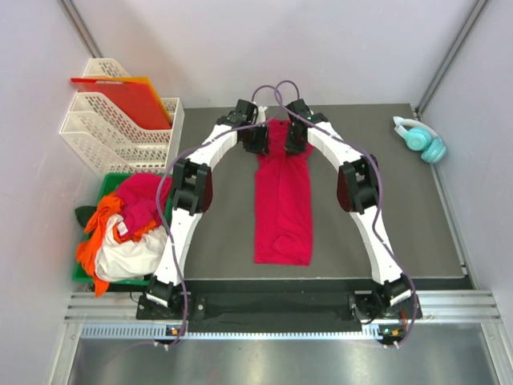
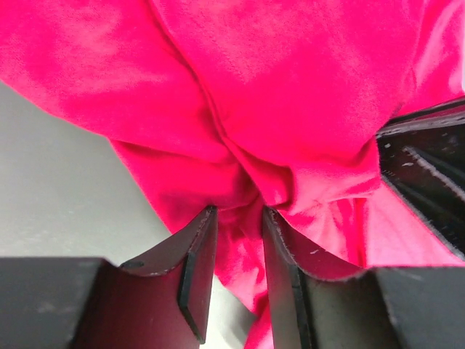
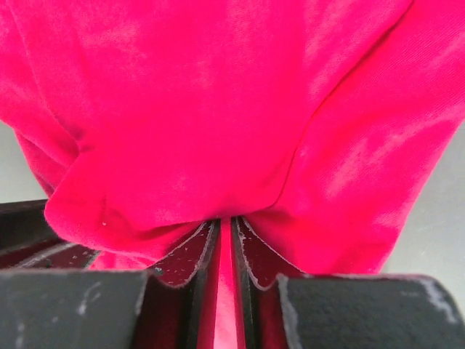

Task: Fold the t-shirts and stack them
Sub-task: Fold the tshirt

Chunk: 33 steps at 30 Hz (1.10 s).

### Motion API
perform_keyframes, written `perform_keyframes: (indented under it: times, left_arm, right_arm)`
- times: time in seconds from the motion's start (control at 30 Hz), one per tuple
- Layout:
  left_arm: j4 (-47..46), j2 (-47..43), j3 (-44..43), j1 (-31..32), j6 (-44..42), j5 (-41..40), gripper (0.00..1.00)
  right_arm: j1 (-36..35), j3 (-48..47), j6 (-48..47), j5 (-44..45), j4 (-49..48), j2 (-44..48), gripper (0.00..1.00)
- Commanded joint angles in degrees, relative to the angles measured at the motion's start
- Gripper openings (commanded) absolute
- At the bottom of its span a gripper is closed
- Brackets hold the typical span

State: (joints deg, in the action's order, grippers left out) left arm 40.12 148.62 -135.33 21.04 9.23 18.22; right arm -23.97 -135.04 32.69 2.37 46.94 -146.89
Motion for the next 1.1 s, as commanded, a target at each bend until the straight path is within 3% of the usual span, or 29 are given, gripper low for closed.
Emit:
perform_keyframes:
  times: [0.0,0.2,0.3,0.33,0.37,0.43,0.5,0.7,0.9,1.07]
  left_arm:
    - [-0.7,2.1,0.1,-1.5,-3.1,-4.7,0.4]
    - [-5.0,-5.7,2.3,-1.4,-3.4,-3.4,0.43]
    - [-4.9,-11.8,5.1,-1.4,-3.3,-3.9,0.43]
    - [-5.0,-16.1,6.8,-1.4,-3.3,-4.5,0.43]
    - [-5.6,-18.7,9.2,-1.4,-3.3,-5.1,0.43]
    - [-9.0,-27.6,19.9,-1.4,-3.4,-6.1,0.43]
    - [-11.1,-33.4,31.7,-1.2,-3.3,-6.4,0.43]
    - [-10.4,-51.0,55.4,1.0,-4.1,-8.1,0.42]
    - [-8.5,-64.0,66.7,2.8,-8.0,-9.6,0.41]
    - [-7.3,-67.8,71.9,3.0,-8.7,-7.2,0.4]
  right_arm:
    - [1.4,1.7,-2.1,2.2,-4.4,0.7,0.13]
    - [0.7,11.5,-2.7,5.5,-12.6,13.1,0.21]
    - [-0.5,14.2,-3.4,8.9,-12.7,20.0,0.34]
    - [-1.0,15.6,-3.9,10.1,-12.9,24.2,0.46]
    - [-2.1,17.3,-4.6,11.8,-13.2,26.4,0.48]
    - [-3.3,23.9,-5.1,13.3,-14.1,33.2,0.55]
    - [-5.1,32.3,-5.0,14.9,-14.5,37.6,0.56]
    - [-14.3,57.6,-0.9,23.0,-16.1,53.0,0.54]
    - [-25.4,78.3,14.8,26.7,-17.4,64.6,0.49]
    - [-35.8,84.4,26.1,31.5,-14.3,65.5,0.49]
